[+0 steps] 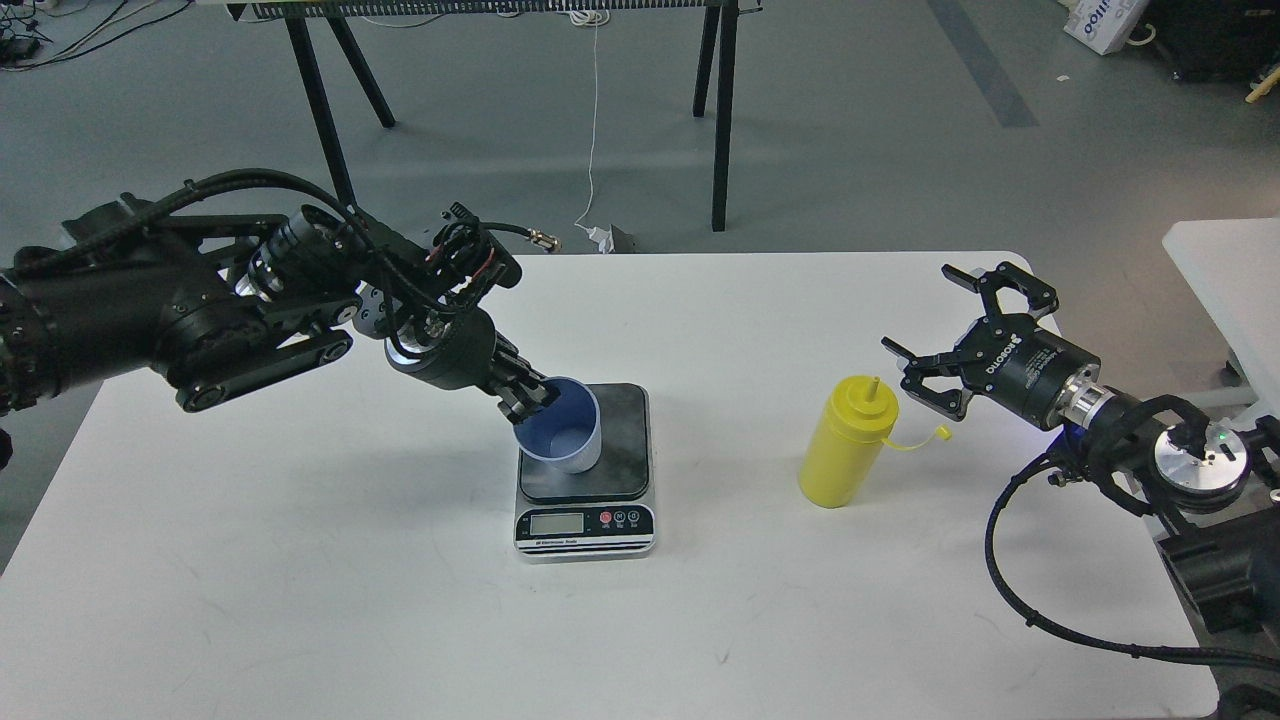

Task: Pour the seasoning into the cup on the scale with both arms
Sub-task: 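Lift the blue cup and set it down on the scale, then release the cup and withdraw the left gripper upward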

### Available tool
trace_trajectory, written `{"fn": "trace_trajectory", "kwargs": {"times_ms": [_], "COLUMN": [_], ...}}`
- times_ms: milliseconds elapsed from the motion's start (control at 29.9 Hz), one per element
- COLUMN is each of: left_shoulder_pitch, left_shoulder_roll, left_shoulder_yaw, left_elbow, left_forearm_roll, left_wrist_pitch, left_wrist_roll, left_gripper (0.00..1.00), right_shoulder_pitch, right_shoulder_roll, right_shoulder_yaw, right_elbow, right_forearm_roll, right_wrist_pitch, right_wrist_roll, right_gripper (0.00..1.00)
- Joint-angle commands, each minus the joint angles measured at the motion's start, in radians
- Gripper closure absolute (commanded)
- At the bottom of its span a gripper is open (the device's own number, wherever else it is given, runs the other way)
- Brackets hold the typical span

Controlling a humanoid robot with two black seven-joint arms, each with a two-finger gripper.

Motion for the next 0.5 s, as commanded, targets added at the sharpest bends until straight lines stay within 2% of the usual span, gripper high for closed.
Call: {"fn": "trace_trajectory", "kwargs": {"times_ms": [0, 100, 234, 301, 334, 468], "left_shoulder_pitch": [0.003, 0.003, 0.000, 0.000, -0.003, -0.010], "left_shoulder_roll": [0.002, 0.005, 0.011, 0.022, 0.031, 0.083], "left_shoulder_yaw": [-0.002, -0.003, -0.015, -0.017, -0.022, -0.049], "left_elbow": [-0.003, -0.003, 0.003, 0.006, 0.006, 0.007], "left_forearm_roll": [-0.001, -0.011, -0.023, -0.040, -0.053, -0.153], "left_wrist_pitch": [0.000, 0.000, 0.000, 0.000, 0.000, 0.000], "left_wrist_roll": [0.000, 0.000, 0.000, 0.000, 0.000, 0.000], "left_gripper": [0.68, 0.52, 0.25, 0.07, 0.03, 0.01], "right_shoulder_pitch": [-0.008, -0.008, -0.008, -0.006, -0.003, 0.037], "right_shoulder_roll": [0.000, 0.000, 0.000, 0.000, -0.001, -0.026], "right_shoulder_yaw": [0.000, 0.005, 0.000, -0.006, -0.013, -0.069], "right_elbow": [0.000, 0.000, 0.002, 0.002, 0.002, 0.003], "right_forearm_roll": [0.000, 0.000, 0.000, 0.000, 0.000, -0.003], "right_wrist_pitch": [0.000, 0.000, 0.000, 0.000, 0.000, 0.000], "right_wrist_roll": [0.000, 0.000, 0.000, 0.000, 0.000, 0.000], "right_gripper": [0.04, 0.04, 0.04, 0.03, 0.03, 0.03]}}
